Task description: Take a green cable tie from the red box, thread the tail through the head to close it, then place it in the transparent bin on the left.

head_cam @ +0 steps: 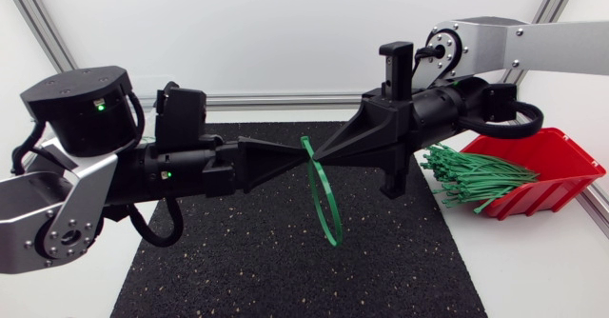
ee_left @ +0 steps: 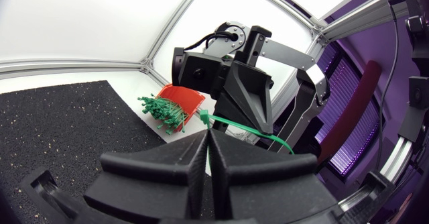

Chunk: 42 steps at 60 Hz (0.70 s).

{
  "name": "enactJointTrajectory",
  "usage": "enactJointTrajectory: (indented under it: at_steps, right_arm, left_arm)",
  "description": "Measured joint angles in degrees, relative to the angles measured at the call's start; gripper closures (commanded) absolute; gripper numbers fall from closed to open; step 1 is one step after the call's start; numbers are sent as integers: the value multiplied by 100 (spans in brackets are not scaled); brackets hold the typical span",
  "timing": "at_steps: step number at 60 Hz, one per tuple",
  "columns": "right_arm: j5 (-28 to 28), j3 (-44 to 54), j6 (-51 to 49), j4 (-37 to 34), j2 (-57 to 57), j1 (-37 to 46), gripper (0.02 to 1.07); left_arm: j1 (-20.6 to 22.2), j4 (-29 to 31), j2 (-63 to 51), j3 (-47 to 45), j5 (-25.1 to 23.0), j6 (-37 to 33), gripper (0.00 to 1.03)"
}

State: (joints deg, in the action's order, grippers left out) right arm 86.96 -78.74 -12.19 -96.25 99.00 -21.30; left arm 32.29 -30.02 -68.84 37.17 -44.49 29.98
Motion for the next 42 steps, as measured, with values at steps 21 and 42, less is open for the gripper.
enactJointTrajectory:
  at_steps: [21, 42]
  right_arm:
    - [-7, 0, 0, -26, 0, 0, 101]
    - [-24, 0, 0, -66, -120, 52, 101]
  left_arm:
    - [350, 166, 345, -11, 264, 0, 99]
    - [654, 181, 343, -179, 584, -372, 99]
